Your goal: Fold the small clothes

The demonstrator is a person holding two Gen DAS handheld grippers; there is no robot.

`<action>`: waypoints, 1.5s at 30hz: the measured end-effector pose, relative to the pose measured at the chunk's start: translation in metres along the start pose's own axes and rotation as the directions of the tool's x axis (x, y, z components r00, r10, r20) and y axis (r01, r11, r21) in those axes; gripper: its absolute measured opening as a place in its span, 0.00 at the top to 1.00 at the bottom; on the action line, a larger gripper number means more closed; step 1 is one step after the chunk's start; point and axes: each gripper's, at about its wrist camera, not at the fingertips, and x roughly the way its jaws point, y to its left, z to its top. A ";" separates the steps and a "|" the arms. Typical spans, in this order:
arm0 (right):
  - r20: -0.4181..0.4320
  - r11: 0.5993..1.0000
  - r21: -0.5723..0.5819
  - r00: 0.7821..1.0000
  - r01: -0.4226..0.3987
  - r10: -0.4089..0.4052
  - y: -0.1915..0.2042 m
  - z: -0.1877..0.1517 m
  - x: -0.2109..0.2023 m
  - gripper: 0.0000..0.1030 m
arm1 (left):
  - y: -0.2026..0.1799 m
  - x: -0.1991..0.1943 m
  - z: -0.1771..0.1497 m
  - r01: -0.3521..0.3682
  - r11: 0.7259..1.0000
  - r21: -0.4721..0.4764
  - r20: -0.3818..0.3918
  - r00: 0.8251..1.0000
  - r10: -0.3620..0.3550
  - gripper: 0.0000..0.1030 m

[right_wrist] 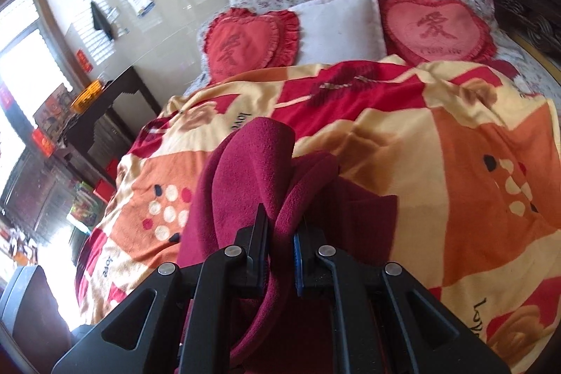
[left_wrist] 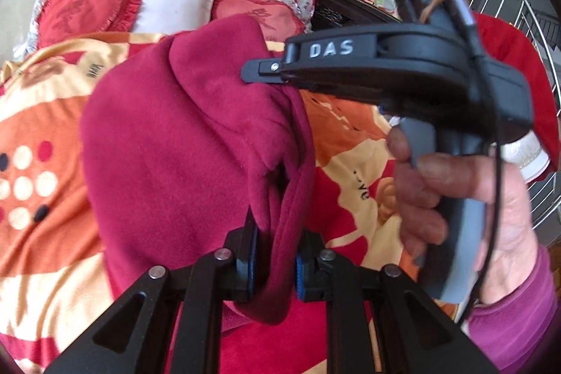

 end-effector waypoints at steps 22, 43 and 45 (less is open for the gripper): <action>-0.121 0.975 -0.070 0.969 0.210 -0.217 -0.025 -0.081 0.023 0.99 | 0.086 0.009 -0.038 -0.248 0.967 -0.053 -0.127 0.963 0.240 0.27; 0.004 0.975 0.141 0.985 0.173 -0.175 -0.064 -0.026 0.052 1.00 | 0.086 0.022 -0.037 -0.209 0.974 -0.089 -0.146 0.970 0.195 0.24; 0.014 0.981 0.144 0.991 0.133 -0.136 -0.061 -0.027 0.034 0.98 | 0.086 0.013 -0.033 -0.214 0.973 -0.087 -0.120 0.972 0.204 0.24</action>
